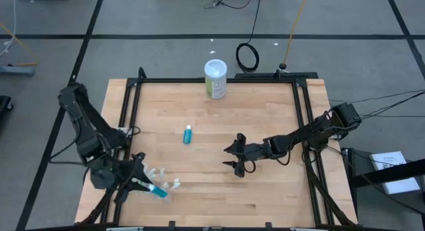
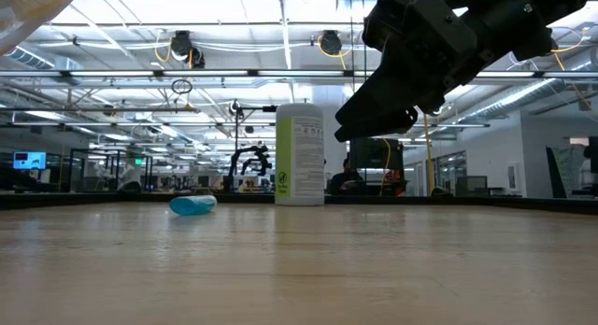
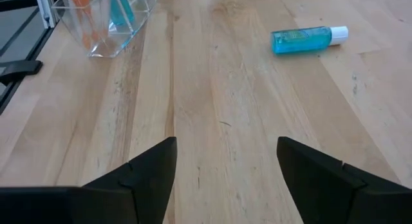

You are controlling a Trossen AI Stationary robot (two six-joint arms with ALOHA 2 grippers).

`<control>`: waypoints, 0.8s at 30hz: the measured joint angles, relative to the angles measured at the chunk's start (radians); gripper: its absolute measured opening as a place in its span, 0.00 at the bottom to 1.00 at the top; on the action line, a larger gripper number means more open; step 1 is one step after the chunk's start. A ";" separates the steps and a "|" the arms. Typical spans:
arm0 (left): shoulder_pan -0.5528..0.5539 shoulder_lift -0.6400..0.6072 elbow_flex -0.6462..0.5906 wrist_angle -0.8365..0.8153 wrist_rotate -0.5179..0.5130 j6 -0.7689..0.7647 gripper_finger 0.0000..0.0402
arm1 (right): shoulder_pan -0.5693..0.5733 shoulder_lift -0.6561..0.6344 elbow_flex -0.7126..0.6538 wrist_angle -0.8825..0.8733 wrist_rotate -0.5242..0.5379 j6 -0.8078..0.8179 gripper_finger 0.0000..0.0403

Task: Pick & Place toothbrushing station
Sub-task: Put the blue mouthwash into the transparent organizer

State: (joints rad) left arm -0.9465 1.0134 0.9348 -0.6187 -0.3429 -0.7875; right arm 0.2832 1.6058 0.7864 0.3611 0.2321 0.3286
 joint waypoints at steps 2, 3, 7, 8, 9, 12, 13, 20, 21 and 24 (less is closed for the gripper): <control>-0.036 0.000 0.002 -0.011 -0.021 -0.036 0.24 | 0.000 0.000 0.000 -0.001 0.000 0.000 0.64; -0.050 0.000 0.008 -0.029 -0.031 -0.056 0.24 | 0.000 0.000 0.000 0.000 0.000 0.000 0.65; -0.097 0.000 0.052 -0.137 -0.044 -0.166 0.24 | 0.000 0.000 0.000 0.000 0.001 0.000 0.64; -0.107 -0.001 0.062 -0.174 -0.044 -0.196 0.24 | 0.000 0.000 0.000 0.000 0.001 0.000 0.64; -0.120 -0.001 0.070 -0.212 -0.044 -0.227 0.24 | 0.000 0.000 0.000 0.000 0.001 0.001 0.64; -0.155 0.004 0.074 -0.299 -0.041 -0.303 0.24 | 0.000 0.000 0.000 0.000 0.001 0.008 0.64; -0.162 0.011 0.074 -0.326 -0.039 -0.337 0.24 | 0.000 0.000 0.000 0.000 0.001 0.008 0.64; -0.190 0.083 0.074 -0.373 0.028 -0.504 0.24 | 0.000 0.000 0.000 0.000 0.001 0.002 0.63; -0.194 0.092 0.074 -0.373 0.030 -0.519 0.24 | 0.000 0.000 0.000 -0.001 0.001 0.001 0.63; -0.205 0.120 0.074 -0.373 0.030 -0.540 0.24 | 0.000 0.000 0.000 0.000 0.001 0.000 0.63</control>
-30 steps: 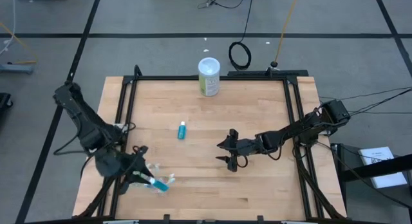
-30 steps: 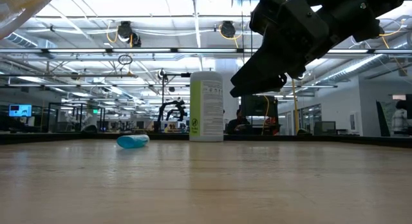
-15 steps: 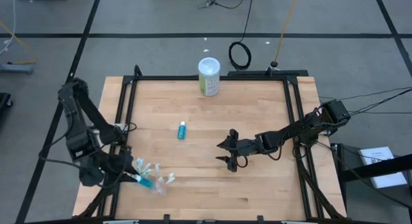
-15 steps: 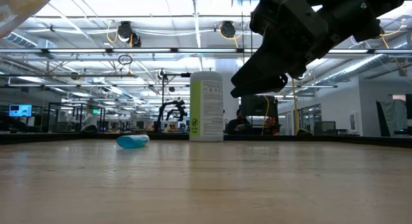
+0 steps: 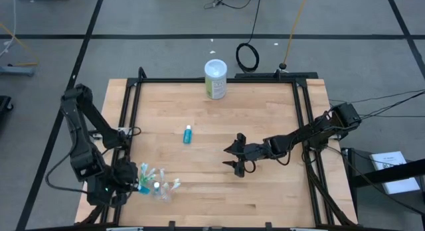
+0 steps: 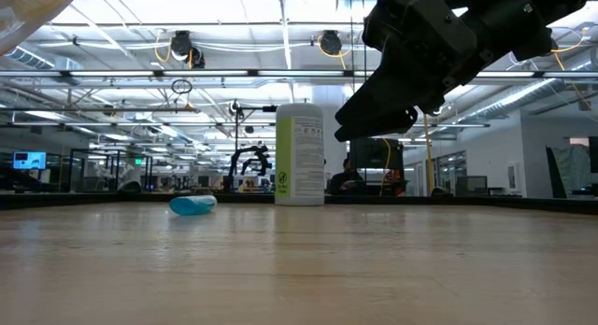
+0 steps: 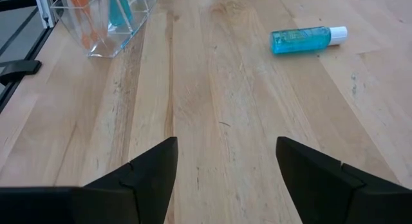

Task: Pick & Place toothbrushing station
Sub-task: Put the blue mouthwash into the transparent organizer

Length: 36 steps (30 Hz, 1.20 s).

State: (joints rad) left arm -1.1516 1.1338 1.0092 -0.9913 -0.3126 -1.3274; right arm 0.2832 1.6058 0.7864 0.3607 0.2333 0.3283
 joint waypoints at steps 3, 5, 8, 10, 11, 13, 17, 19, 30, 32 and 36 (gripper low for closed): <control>-0.010 0.029 0.000 -0.001 0.001 0.009 0.24 | 0.000 0.000 0.000 0.000 0.000 -0.006 0.63; -0.014 0.049 0.000 -0.001 0.002 0.034 0.24 | 0.000 0.000 0.000 0.000 0.000 -0.007 0.63; -0.014 0.078 0.000 -0.002 0.022 0.075 0.24 | 0.000 0.000 0.000 0.000 0.000 -0.007 0.63; -0.014 0.092 0.000 -0.002 0.022 0.097 0.24 | 0.000 0.000 0.000 -0.001 0.000 -0.007 0.63; -0.013 0.099 0.000 -0.002 0.021 0.098 0.24 | 0.000 0.000 0.000 -0.001 0.000 -0.007 0.63; -0.013 0.109 0.000 -0.002 0.016 0.097 0.24 | 0.000 0.000 0.000 -0.007 0.000 -0.007 0.63; -0.013 0.126 0.000 -0.001 -0.015 0.094 0.24 | 0.000 0.000 0.000 -0.015 0.000 -0.007 0.63; -0.013 0.137 0.000 0.001 -0.021 0.094 0.24 | 0.000 0.000 0.000 -0.014 0.000 -0.007 0.63; 0.046 0.214 0.000 0.020 0.043 0.091 0.24 | 0.000 0.000 -0.075 0.064 0.000 0.029 0.63; 0.061 0.227 0.000 0.028 0.053 0.112 0.24 | 0.000 0.000 -0.082 0.080 0.000 0.029 0.63; 0.084 0.250 0.000 0.057 0.052 0.145 0.24 | 0.000 0.000 -0.084 0.085 0.000 0.027 0.63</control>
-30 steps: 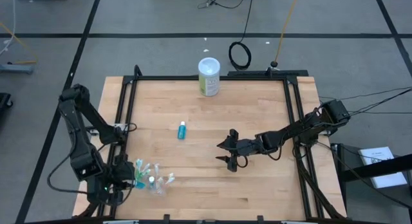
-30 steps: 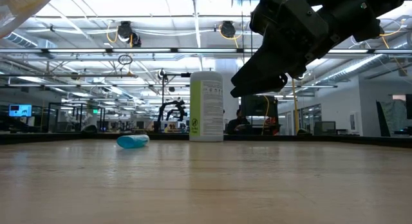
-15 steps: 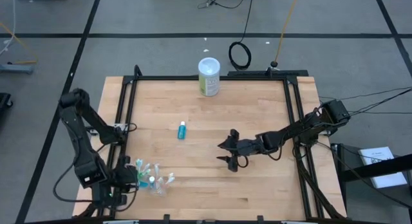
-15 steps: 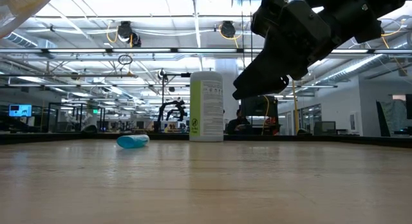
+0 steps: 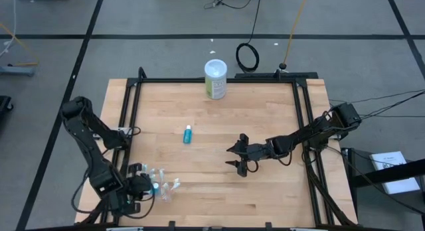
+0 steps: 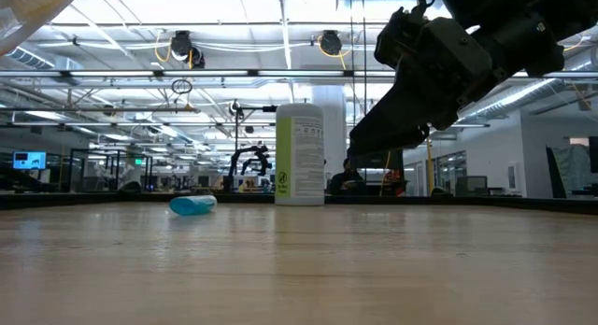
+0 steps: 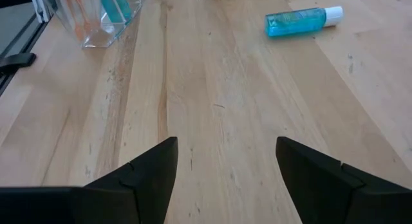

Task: Pick & Place toothbrushing station
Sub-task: Put the blue mouthwash into the transparent organizer

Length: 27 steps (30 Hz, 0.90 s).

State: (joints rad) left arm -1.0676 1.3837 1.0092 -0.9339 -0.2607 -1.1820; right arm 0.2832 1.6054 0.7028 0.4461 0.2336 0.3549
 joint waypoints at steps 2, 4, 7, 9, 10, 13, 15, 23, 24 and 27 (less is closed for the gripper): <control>0.011 0.011 0.000 0.021 0.000 0.018 0.24 | 0.000 0.000 0.000 0.000 0.000 -0.003 0.63; 0.020 0.022 0.000 0.033 0.001 0.023 0.24 | 0.000 0.000 0.000 -0.001 0.000 -0.003 0.63; 0.032 0.040 0.000 0.044 0.002 0.026 0.24 | 0.000 0.000 0.000 -0.001 0.000 -0.007 0.63; 0.036 0.050 0.000 0.048 0.002 0.026 0.24 | 0.000 0.000 -0.001 -0.001 0.000 -0.008 0.63; 0.036 0.056 0.000 0.048 0.002 0.025 0.24 | 0.000 0.000 -0.001 -0.001 0.000 -0.008 0.63; 0.038 0.073 0.000 0.049 0.002 0.003 0.29 | 0.000 0.000 -0.001 -0.001 0.000 -0.011 0.63; 0.041 0.079 0.000 0.049 0.001 -0.020 0.34 | 0.000 0.000 -0.001 -0.001 0.000 -0.015 0.63; 0.048 0.078 0.000 0.074 -0.003 -0.054 0.45 | 0.000 0.000 -0.001 -0.001 0.000 -0.019 0.63; 0.051 0.078 0.000 0.075 -0.002 -0.055 0.45 | 0.000 0.000 -0.001 -0.001 0.000 -0.019 0.63; 0.060 0.075 0.000 0.075 0.014 -0.062 0.45 | 0.000 0.000 -0.001 -0.001 0.000 -0.019 0.63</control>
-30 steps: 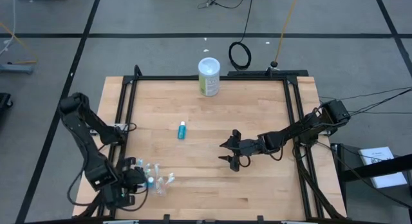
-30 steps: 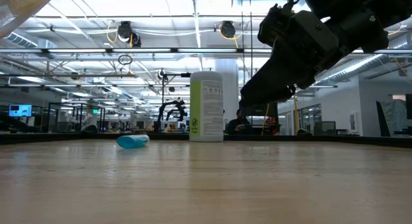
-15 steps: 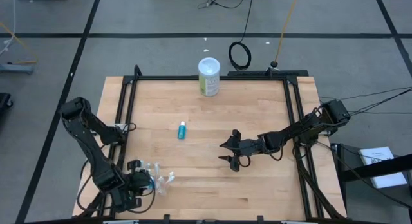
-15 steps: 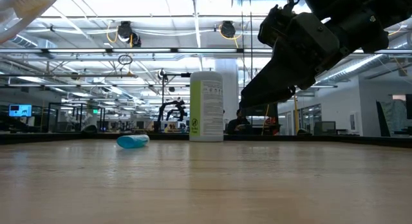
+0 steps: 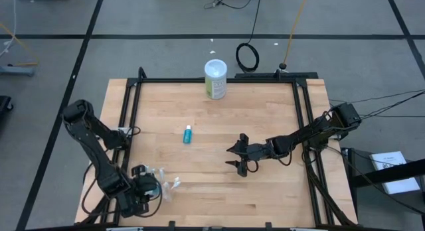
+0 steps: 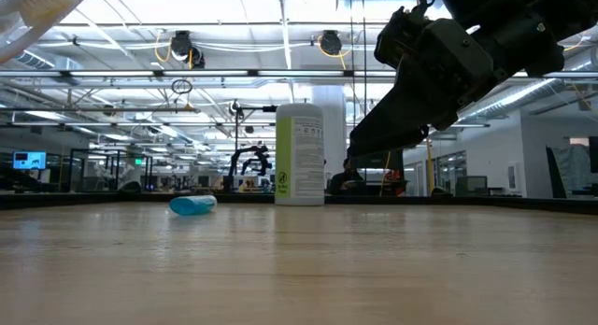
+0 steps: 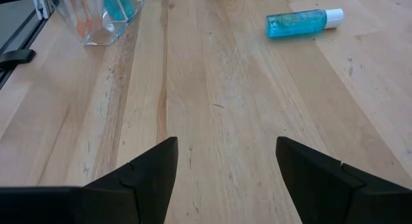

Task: Pick & Place toothbrushing station
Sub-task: Put the blue mouthwash into the transparent organizer

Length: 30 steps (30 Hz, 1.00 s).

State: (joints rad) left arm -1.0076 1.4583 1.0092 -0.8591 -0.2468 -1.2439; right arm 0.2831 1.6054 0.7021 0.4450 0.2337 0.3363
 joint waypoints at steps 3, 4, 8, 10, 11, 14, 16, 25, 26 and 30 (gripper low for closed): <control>0.016 -0.022 0.000 0.002 0.039 0.003 0.46 | 0.000 0.000 0.000 0.000 0.000 0.000 0.63; 0.022 -0.031 0.000 0.006 0.042 0.002 0.46 | 0.000 0.000 0.000 0.000 0.000 0.000 0.63; 0.039 -0.078 0.000 0.030 0.040 0.028 0.46 | 0.000 0.000 0.000 0.000 0.000 0.001 0.63; 0.046 -0.107 0.000 0.056 0.027 0.058 0.46 | 0.000 0.000 0.000 0.000 0.000 0.003 0.63; 0.049 -0.120 0.000 0.075 0.016 0.077 0.46 | 0.000 0.000 0.000 0.000 0.000 0.003 0.63; 0.057 -0.167 0.000 0.153 -0.040 0.156 0.46 | 0.000 0.000 0.000 0.000 0.000 0.003 0.63; 0.061 -0.200 0.000 0.225 -0.094 0.232 0.46 | 0.000 0.000 0.000 0.000 0.000 0.003 0.63; 0.139 -0.268 0.000 0.680 -0.561 0.690 0.46 | 0.000 0.000 0.000 0.000 0.000 0.007 0.63; 0.161 -0.268 0.000 0.710 -0.585 0.728 0.46 | 0.000 0.000 0.000 0.000 0.000 0.013 0.63; 0.324 -0.273 0.000 0.695 -0.503 0.756 0.46 | 0.000 0.000 0.000 0.000 0.000 0.019 0.63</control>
State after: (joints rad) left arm -0.6836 1.1854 1.0092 -0.1637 -0.7502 -0.4879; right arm 0.2831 1.6054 0.7021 0.4446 0.2333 0.3550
